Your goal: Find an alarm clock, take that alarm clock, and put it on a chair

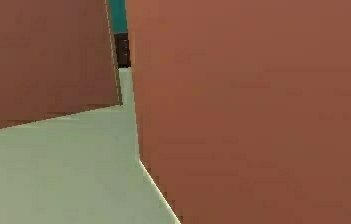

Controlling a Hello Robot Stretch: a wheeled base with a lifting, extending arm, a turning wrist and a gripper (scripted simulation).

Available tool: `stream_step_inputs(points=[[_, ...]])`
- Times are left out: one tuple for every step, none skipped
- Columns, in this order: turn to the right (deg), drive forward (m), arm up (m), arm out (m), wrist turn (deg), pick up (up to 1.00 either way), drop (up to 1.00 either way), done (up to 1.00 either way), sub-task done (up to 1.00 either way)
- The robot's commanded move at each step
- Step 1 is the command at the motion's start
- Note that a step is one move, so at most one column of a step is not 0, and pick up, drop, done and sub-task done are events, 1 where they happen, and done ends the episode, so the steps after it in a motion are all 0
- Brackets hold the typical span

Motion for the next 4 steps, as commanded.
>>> stream_step_inputs(points=[[-45.0, 0.0, 0.0, 0.0, 0.0, 0.0, 0.0, 0.0, 0.0], [-9.0, 0.0, 0.0, 0.0, 0.0, 0.0, 0.0, 0.0, 0.0], [0.0, 0.65, 0.0, 0.0, 0.0, 0.0, 0.0, 0.0, 0.0], [-42.0, 0.0, 0.0, 0.0, 0.0, 0.0, 0.0, 0.0, 0.0]])
